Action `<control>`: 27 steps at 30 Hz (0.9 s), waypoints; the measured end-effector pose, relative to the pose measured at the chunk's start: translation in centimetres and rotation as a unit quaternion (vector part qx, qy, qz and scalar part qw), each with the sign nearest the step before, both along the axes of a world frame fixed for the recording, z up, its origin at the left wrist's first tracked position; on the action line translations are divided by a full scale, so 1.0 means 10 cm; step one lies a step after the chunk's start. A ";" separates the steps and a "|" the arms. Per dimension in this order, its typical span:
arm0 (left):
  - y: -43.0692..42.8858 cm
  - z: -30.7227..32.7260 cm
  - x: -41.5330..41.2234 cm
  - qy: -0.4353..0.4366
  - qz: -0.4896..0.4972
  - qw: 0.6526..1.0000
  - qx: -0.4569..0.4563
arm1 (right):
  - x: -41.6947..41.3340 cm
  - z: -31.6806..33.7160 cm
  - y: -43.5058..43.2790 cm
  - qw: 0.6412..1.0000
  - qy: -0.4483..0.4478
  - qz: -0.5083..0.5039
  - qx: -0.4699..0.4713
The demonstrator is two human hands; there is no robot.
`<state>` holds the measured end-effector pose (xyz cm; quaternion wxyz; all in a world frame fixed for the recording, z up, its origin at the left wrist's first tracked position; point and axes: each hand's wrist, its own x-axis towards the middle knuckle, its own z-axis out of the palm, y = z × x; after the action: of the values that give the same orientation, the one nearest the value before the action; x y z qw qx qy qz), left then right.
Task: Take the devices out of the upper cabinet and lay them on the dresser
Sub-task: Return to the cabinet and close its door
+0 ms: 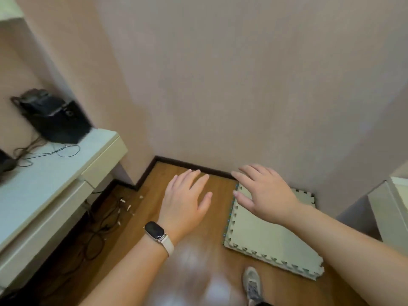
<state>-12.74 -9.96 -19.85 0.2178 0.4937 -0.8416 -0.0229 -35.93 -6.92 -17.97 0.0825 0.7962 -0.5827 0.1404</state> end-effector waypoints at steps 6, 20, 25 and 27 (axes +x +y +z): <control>-0.58 0.14 0.18 -0.041 0.089 0.995 -0.011 | 0.20 0.08 -0.96 0.995 -0.019 0.094 -0.021; -1.81 0.76 0.24 -0.065 0.252 0.962 -0.080 | 0.47 0.65 -3.07 0.960 -0.035 0.268 -0.073; -1.94 0.90 0.51 -0.099 0.288 0.947 -0.099 | 0.85 0.72 -3.42 0.945 -0.039 0.315 -0.074; -2.01 0.95 0.65 -0.098 0.305 0.942 -0.102 | 1.02 0.74 -3.55 0.939 -0.039 0.332 -0.075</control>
<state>-6.19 -30.11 -10.38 0.1804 0.7020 -0.6653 0.1790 -25.75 -42.45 -10.54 0.0682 0.9298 -0.2757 0.2341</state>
